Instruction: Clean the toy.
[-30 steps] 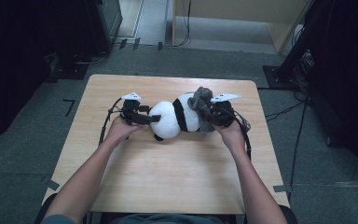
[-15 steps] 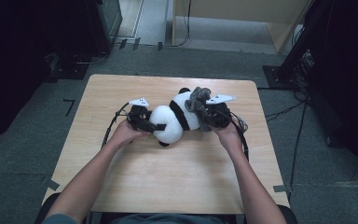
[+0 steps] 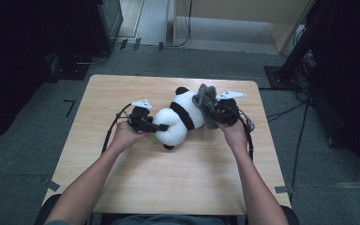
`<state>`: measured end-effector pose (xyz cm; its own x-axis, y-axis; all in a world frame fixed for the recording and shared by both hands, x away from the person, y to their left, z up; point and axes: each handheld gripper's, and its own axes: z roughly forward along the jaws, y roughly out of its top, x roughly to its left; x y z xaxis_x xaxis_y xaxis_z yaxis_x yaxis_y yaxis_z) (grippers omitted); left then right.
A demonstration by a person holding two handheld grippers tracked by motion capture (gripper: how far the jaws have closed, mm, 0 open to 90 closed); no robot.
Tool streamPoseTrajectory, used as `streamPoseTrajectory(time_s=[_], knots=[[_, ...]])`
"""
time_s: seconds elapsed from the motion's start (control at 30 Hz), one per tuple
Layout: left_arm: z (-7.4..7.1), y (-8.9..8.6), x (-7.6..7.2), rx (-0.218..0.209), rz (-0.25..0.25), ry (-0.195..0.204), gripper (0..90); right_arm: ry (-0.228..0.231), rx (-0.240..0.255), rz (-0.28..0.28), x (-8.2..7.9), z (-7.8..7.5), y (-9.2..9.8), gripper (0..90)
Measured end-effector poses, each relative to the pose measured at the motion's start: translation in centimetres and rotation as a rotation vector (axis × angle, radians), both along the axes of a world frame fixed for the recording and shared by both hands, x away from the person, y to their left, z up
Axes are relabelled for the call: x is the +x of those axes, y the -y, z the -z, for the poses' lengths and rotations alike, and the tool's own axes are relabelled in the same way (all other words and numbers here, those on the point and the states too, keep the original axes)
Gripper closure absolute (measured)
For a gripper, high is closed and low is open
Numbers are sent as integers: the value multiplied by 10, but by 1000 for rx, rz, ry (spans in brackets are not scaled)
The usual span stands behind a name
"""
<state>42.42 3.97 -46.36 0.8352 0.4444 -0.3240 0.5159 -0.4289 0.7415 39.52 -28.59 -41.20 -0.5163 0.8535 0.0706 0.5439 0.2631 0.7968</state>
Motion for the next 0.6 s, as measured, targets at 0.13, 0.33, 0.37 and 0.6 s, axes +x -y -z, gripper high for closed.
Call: streamPoseTrajectory(time_s=[0.13,0.33,0.37,0.6], knots=[[-9,-3,-3,-42,-19,-25,522,6,59,8,-5,-14,5,795],[-24,-14,-8,-123,-119,-36,521,7,113,-28,-15,-37,-2,797],[-26,-14,-10,-128,-126,-25,517,11,119,-43,-18,-40,-5,796],[-36,-9,-29,-203,-195,-27,503,6,129,-156,-32,-48,-44,791]])
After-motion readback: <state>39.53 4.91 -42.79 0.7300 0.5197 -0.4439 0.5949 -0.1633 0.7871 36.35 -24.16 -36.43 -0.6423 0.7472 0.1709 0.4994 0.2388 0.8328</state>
